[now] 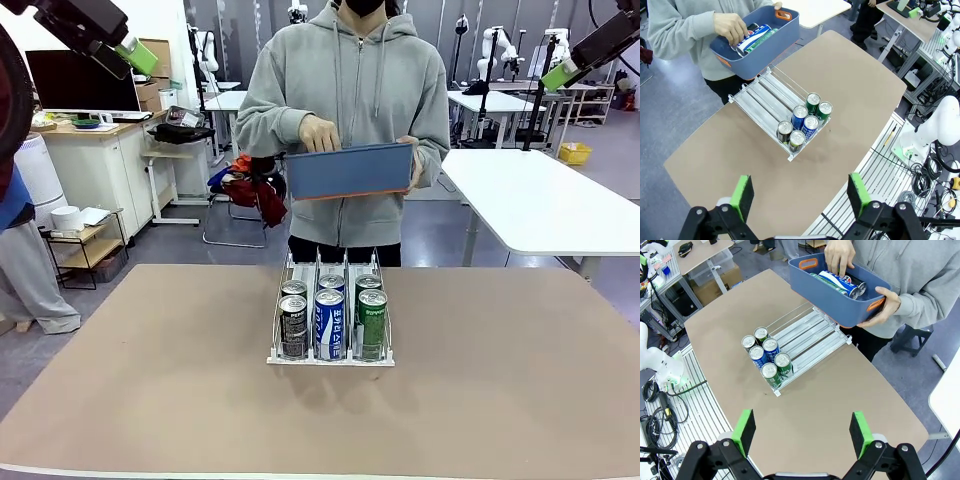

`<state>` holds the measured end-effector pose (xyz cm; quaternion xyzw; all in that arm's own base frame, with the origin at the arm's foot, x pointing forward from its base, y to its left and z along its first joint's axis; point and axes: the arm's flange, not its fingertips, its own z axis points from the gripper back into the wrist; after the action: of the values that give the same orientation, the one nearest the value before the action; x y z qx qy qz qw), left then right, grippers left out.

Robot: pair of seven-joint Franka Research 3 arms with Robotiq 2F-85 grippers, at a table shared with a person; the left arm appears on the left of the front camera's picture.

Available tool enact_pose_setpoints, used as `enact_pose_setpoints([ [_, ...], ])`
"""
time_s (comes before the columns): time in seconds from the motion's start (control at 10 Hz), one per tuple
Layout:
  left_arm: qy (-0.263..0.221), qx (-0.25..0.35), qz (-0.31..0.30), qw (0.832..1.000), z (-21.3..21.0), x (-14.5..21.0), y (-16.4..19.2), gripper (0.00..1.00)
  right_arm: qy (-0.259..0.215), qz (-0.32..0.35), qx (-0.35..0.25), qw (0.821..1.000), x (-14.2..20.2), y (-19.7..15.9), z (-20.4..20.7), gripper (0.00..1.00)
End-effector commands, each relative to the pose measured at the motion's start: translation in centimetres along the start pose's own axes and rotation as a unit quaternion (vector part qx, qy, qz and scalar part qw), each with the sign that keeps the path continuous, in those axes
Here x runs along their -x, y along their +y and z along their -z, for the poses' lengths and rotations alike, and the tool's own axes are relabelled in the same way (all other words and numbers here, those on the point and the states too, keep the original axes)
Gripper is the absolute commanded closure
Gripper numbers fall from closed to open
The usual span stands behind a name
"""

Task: Fill the beverage cans into the dispenser.
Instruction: Pick up the Pepsi coke handed by the human.

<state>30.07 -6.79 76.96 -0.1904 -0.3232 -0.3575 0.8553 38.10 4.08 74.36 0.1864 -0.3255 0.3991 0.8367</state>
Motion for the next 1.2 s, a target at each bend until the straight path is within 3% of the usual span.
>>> enact_pose_setpoints([
  [0.0,0.002,-0.003,0.000,1.000,-0.05,0.06,0.08,0.00,0.001,0.000,-0.001,1.000,-0.04,0.06,0.15,0.00],
  [1.1,0.002,-0.003,0.000,1.000,-0.05,0.06,0.08,0.00,0.001,0.000,-0.001,1.000,-0.04,0.06,0.15,0.00],
])
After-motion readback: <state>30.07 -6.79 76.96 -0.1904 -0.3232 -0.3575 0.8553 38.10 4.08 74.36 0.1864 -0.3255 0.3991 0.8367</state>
